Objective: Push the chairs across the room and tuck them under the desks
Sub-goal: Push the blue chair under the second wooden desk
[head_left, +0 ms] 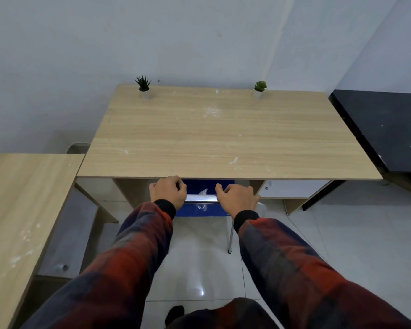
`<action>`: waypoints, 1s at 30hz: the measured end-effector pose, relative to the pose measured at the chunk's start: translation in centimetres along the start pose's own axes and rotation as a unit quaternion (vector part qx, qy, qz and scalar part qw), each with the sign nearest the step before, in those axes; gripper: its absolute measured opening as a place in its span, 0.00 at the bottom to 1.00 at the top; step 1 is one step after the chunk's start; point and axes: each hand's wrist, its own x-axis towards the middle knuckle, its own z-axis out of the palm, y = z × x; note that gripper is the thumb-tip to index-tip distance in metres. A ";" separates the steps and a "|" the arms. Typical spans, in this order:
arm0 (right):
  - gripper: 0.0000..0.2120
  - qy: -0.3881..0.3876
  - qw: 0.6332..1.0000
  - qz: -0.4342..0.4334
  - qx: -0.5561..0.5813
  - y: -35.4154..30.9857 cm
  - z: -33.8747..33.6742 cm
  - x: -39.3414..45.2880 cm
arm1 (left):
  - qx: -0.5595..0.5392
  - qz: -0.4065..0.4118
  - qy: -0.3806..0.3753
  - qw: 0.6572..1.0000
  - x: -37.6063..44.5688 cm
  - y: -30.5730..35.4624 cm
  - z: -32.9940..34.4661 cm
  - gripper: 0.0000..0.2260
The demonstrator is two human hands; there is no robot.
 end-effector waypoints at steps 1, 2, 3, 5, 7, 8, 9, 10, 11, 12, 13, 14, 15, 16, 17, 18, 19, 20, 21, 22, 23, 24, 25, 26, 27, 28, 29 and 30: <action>0.27 0.006 1.000 0.011 0.005 0.0 0.1 -0.3 | 0.005 -0.006 0.004 1.000 -0.3 0.2 0.1 0.15; 0.26 0.007 1.000 0.016 0.012 0.1 0.1 -0.5 | 0.019 -0.011 0.001 1.000 -0.7 0.4 0.2 0.17; 0.25 0.003 1.000 0.013 0.021 0.1 0.0 -0.6 | 0.038 -0.013 -0.010 0.999 -1.2 0.4 0.2 0.18; 0.23 -0.010 0.999 0.000 0.038 0.4 -0.2 -0.7 | 0.056 -0.011 -0.036 0.998 -1.6 0.2 0.0 0.19; 0.22 -0.022 0.999 -0.007 0.039 0.6 -0.4 -0.5 | 0.051 -0.011 -0.060 0.997 -1.2 0.0 -0.1 0.17; 0.23 -0.027 0.999 -0.008 0.035 0.6 -0.4 -0.3 | 0.051 -0.011 -0.067 0.996 -1.1 0.1 -0.1 0.17; 0.23 -0.030 0.999 -0.007 0.030 0.5 -0.5 -0.1 | 0.052 -0.012 -0.071 0.996 -1.0 0.1 -0.1 0.16; 0.23 -0.032 0.999 -0.004 0.025 0.4 -0.5 0.0 | 0.054 -0.013 -0.073 0.996 -0.9 0.2 -0.1 0.16; 0.23 -0.034 0.999 -0.001 0.021 0.3 -0.6 0.2 | 0.055 -0.015 -0.074 0.996 -0.7 0.3 0.0 0.16; 0.23 -0.035 0.999 0.002 0.017 0.3 -0.7 0.2 | 0.056 -0.016 -0.075 0.995 -0.6 0.3 0.1 0.16; 0.23 -0.037 0.999 0.005 0.014 0.3 -0.9 0.6 | 0.056 -0.018 -0.077 0.995 -0.3 0.4 0.3 0.16; 0.23 -0.038 0.999 0.007 0.011 0.3 -1.0 0.6 | 0.056 -0.018 -0.077 0.995 -0.2 0.6 0.3 0.16; 0.23 -0.038 0.999 0.008 0.010 0.3 -1.1 0.6 | 0.055 -0.022 -0.076 0.995 -0.1 0.7 0.3 0.16; 0.23 -0.039 0.999 0.009 0.011 0.2 -1.1 0.7 | 0.054 -0.027 -0.071 0.996 0.1 0.7 0.2 0.16; 0.24 -0.039 0.999 0.012 0.012 0.0 -1.0 0.9 | 0.053 -0.031 -0.066 0.996 0.5 0.8 0.2 0.16; 0.24 -0.042 0.999 0.015 0.011 -0.1 -1.0 0.9 | 0.052 -0.034 -0.063 0.996 0.6 0.7 0.3 0.16; 0.24 -0.044 0.999 0.016 0.010 -0.2 -1.0 1.0 | 0.052 -0.033 -0.058 0.996 0.7 0.7 0.4 0.16; 0.25 -0.044 0.999 0.014 0.011 -0.2 -0.9 1.0 | 0.053 -0.032 -0.054 0.997 0.8 0.6 0.4 0.16; 0.25 -0.043 0.999 0.009 0.013 -0.1 -0.9 1.1 | 0.055 -0.032 -0.052 0.997 0.8 0.7 0.3 0.16; 0.25 -0.043 0.999 0.007 0.014 -0.1 -0.9 1.0 | 0.056 -0.035 -0.052 0.996 1.0 0.7 0.3 0.16; 0.26 -0.043 0.999 0.007 0.015 -0.1 -1.0 1.0 | 0.057 -0.038 -0.056 0.996 1.1 0.7 0.3 0.16; 0.26 -0.043 0.999 0.011 0.018 -0.2 -1.0 1.0 | 0.058 -0.040 -0.061 0.996 1.3 0.7 0.4 0.16; 0.27 -0.042 0.999 0.014 0.020 -0.2 -1.0 0.9 | 0.061 -0.039 -0.064 0.995 1.3 0.7 0.5 0.16; 0.28 -0.039 0.999 0.014 0.021 -0.2 -0.8 0.8 | 0.063 -0.035 -0.059 0.996 1.3 0.6 0.7 0.16; 0.30 -0.034 0.999 0.009 0.019 -0.2 -0.6 0.6 | 0.063 -0.028 -0.043 0.997 1.2 0.3 0.8 0.16; 0.30 -0.026 1.000 -0.003 0.016 -0.1 -0.3 0.4 | 0.064 -0.022 -0.024 0.997 1.0 0.0 0.9 0.15; 0.30 -0.012 1.000 -0.021 0.014 0.2 0.0 0.0 | 0.067 -0.017 -0.004 0.998 0.7 -0.3 1.0 0.15; 0.29 0.008 0.999 -0.046 0.019 0.7 0.2 -0.5 | 0.068 -0.015 0.011 0.998 0.2 -0.5 1.2 0.15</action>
